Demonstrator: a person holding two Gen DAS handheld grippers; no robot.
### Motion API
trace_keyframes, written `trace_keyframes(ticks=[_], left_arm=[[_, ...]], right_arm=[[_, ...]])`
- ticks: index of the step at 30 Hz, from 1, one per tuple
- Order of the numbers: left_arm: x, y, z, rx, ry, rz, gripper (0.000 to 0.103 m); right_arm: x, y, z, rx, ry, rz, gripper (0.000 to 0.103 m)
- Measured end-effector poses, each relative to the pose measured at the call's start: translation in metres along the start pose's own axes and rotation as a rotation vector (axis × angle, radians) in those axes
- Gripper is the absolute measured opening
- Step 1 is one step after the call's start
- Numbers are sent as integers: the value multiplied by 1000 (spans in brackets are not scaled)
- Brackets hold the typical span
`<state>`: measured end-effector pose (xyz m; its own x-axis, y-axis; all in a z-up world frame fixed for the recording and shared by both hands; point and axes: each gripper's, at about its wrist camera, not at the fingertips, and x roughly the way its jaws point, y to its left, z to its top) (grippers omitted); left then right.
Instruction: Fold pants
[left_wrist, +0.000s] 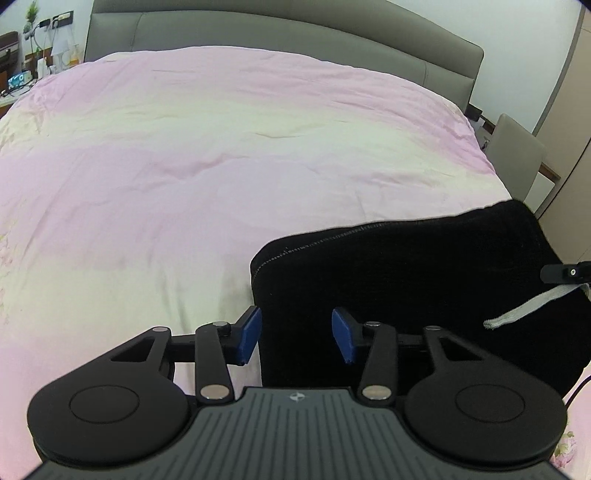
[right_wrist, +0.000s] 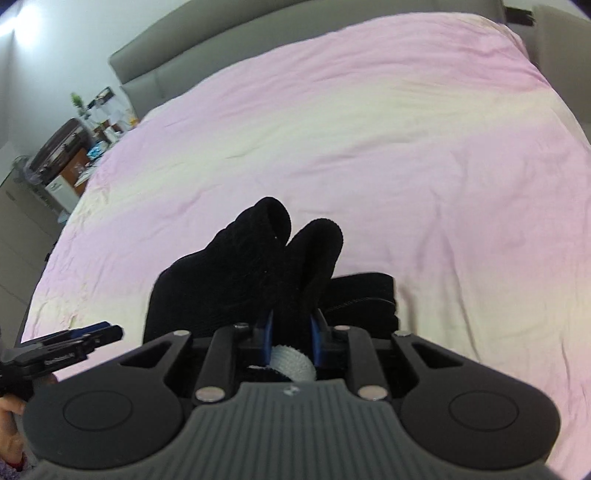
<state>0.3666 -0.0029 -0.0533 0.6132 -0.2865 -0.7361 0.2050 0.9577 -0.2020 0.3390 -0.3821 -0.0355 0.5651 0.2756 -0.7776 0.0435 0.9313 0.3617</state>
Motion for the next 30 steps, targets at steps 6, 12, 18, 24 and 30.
trace_keyframes(ticks=[6,12,18,24,30], left_arm=[[41,-13,1,26,32,5,38],[87,-19,0,55,107,64,35],[75,-25,8,112,112,79,34],[58,-35,34,174,36,80,34],[104,-41,38,186,97,83,33]], right_arm=[[43,-72,-34,136,64,1,16],[67,-76,-35,30,106,-90,38],[50,-53,-18,-136,104,-202,58],[33,-14,7,-247,15,-157,34],[89,-10,24,-245,106,-215,19]])
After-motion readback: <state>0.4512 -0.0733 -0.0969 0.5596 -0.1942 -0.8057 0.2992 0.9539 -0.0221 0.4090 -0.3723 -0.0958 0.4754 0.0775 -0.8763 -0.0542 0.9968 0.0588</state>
